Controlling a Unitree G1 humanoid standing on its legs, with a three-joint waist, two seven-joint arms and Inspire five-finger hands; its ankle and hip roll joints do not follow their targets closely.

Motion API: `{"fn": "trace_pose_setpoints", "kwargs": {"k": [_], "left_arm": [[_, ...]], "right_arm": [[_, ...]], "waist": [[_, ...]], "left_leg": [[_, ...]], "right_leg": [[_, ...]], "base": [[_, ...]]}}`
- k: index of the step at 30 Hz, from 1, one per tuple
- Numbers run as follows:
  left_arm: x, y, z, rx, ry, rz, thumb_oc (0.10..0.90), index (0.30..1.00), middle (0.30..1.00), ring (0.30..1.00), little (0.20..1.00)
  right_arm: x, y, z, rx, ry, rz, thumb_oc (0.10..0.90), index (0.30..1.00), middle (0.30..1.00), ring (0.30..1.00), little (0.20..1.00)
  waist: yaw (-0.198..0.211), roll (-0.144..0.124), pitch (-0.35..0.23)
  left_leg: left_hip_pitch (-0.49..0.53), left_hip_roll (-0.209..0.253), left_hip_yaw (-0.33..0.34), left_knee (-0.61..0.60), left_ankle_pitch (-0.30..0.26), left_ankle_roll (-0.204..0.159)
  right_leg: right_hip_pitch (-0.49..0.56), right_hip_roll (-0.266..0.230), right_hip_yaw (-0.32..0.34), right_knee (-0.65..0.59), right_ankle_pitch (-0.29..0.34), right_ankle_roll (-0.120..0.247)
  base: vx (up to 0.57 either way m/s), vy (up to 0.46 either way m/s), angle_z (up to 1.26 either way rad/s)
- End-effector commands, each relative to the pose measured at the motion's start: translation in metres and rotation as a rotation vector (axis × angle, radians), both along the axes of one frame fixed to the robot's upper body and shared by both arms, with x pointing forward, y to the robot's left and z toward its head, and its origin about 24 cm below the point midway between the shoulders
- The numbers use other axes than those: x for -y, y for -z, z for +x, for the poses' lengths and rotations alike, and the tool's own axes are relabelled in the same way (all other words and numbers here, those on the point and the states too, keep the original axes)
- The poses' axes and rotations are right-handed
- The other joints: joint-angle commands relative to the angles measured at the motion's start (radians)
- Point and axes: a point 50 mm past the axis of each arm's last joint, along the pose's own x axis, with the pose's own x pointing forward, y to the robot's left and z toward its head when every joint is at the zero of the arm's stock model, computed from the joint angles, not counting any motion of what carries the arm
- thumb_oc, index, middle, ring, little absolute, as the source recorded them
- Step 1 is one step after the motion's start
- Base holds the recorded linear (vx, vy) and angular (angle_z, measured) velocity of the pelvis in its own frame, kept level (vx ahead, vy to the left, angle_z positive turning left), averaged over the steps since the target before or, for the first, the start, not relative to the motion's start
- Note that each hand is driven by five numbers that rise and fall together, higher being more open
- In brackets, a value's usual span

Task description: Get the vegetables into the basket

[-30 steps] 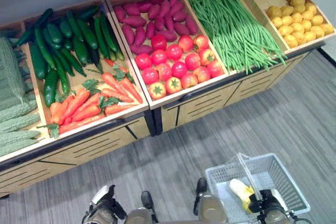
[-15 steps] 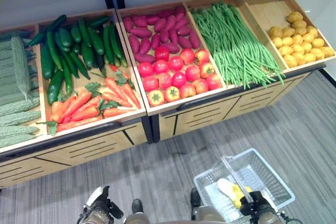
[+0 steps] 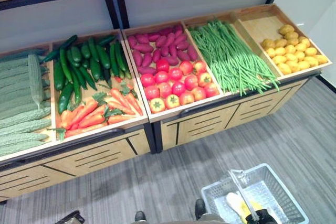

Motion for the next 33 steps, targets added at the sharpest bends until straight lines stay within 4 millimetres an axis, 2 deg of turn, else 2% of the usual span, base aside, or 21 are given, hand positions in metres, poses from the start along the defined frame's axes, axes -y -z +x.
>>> {"fn": "trace_pose_setpoints", "kwargs": {"k": [1,2,3,5,6,9,11,14,16,23,28,33], "left_arm": [[-0.063,-0.14,0.092,0.197,0.263,0.76,0.9,1.0,1.0,1.0,1.0],[-0.064,-0.165,0.101,0.193,0.321,0.894,0.9,1.0,1.0,1.0,1.0],[-0.057,-0.185,0.116,0.157,0.436,1.018,0.9,1.0,1.0,1.0,1.0],[-0.051,-0.204,0.131,0.126,0.558,1.124,0.9,1.0,1.0,1.0,1.0],[-0.051,-0.207,0.135,0.099,0.582,1.148,0.9,1.0,1.0,1.0,1.0],[-0.035,-0.225,0.159,0.083,0.805,1.246,0.9,1.0,1.0,1.0,1.0],[-0.023,-0.231,0.173,0.063,0.956,1.285,0.9,1.0,1.0,1.0,1.0],[-0.02,-0.232,0.182,-0.003,1.087,1.293,0.9,1.0,1.0,1.0,1.0],[-0.011,-0.234,0.201,-0.075,1.242,1.282,0.9,1.0,1.0,1.0,1.0],[0.001,-0.249,0.224,-0.057,1.279,1.29,0.9,1.0,1.0,1.0,1.0],[0.002,-0.258,0.227,-0.053,1.272,1.325,0.9,1.0,1.0,1.0,1.0],[0.0,-0.253,0.224,-0.026,1.249,1.293,0.9,1.0,1.0,1.0,1.0]], "right_arm": [[-0.003,-0.002,0.012,0.076,-0.031,-0.01,0.4,0.3,0.3,0.3,0.3],[-0.003,-0.002,0.009,0.085,-0.022,-0.007,0.4,0.3,0.3,0.3,0.3],[0.001,-0.004,0.009,0.091,0.0,-0.015,0.4,0.3,0.3,0.3,0.3],[0.007,-0.006,0.009,0.094,0.01,-0.025,0.4,0.3,0.3,0.3,0.3],[0.008,-0.007,0.011,0.099,0.004,-0.03,0.4,0.3,0.3,0.3,0.3],[0.012,-0.012,0.024,0.131,-0.025,-0.044,0.4,0.3,0.3,0.3,0.3],[0.017,-0.016,0.031,0.144,-0.039,-0.059,0.4,0.3,0.3,0.3,0.3],[0.017,-0.02,0.042,0.178,-0.071,-0.055,0.4,0.3,0.3,0.3,0.3],[0.018,-0.025,0.057,0.211,-0.109,-0.058,0.4,0.3,0.3,0.3,0.3],[0.019,-0.029,0.068,0.232,-0.13,-0.071,0.4,0.3,0.3,0.3,0.3],[0.018,-0.03,0.073,0.246,-0.132,-0.075,0.4,0.3,0.3,0.3,0.3],[0.017,-0.029,0.072,0.241,-0.129,-0.077,0.4,0.3,0.3,0.3,0.3]], "waist": [[-0.005,-0.072,0.057],[-0.003,-0.073,0.061],[-0.001,-0.077,0.063],[-0.007,-0.078,0.066],[-0.011,-0.077,0.067],[-0.026,-0.072,0.069],[-0.035,-0.069,0.071],[-0.047,-0.067,0.073],[-0.066,-0.068,0.082],[-0.081,-0.074,0.104],[-0.08,-0.076,0.11],[-0.076,-0.075,0.109]], "left_leg": [[0.03,-0.005,-0.02,0.0,-0.054,-0.034],[0.032,-0.004,-0.024,0.0,-0.058,-0.035],[0.019,-0.006,-0.031,0.0,-0.052,-0.034],[0.015,-0.008,-0.034,0.0,-0.051,-0.034],[0.013,-0.008,-0.032,0.0,-0.051,-0.034],[0.011,-0.011,-0.028,0.0,-0.052,-0.032],[0.011,-0.014,-0.023,0.0,-0.054,-0.03],[0.012,-0.017,-0.012,0.0,-0.057,-0.029],[0.007,-0.018,0.006,0.0,-0.058,-0.026],[-0.034,-0.017,0.014,0.0,-0.045,-0.024],[-0.049,-0.016,0.015,0.0,-0.04,-0.024],[-0.042,-0.016,0.014,0.0,-0.044,-0.023]], "right_leg": [[0.038,-0.057,-0.035,0.002,-0.036,0.069],[0.044,-0.058,-0.041,0.002,-0.04,0.071],[0.038,-0.062,-0.048,0.002,-0.034,0.073],[0.034,-0.064,-0.047,0.002,-0.031,0.076],[0.031,-0.065,-0.045,0.002,-0.028,0.077],[0.024,-0.071,-0.037,0.002,-0.019,0.082],[0.018,-0.073,-0.031,0.002,-0.014,0.084],[0.009,-0.074,-0.021,0.002,-0.007,0.088],[-0.014,-0.076,0.002,0.002,0.005,0.094],[-0.067,-0.076,0.019,0.002,0.026,0.096],[-0.084,-0.074,0.027,0.002,0.031,0.097],[-0.078,-0.077,0.03,0.002,0.026,0.095]], "base": [[-0.01,-0.014,0.07],[-0.04,-0.029,0.21],[-0.03,-0.021,0.09],[-0.02,-0.005,0.06],[-0.02,0.027,0.03],[-0.02,0.036,-0.02],[-0.01,0.04,-0.08],[-0.01,0.046,-0.13],[-0.04,0.072,-0.25],[-0.04,0.028,-0.13],[0.0,0.005,-0.01],[0.0,0.0,0.0]]}}
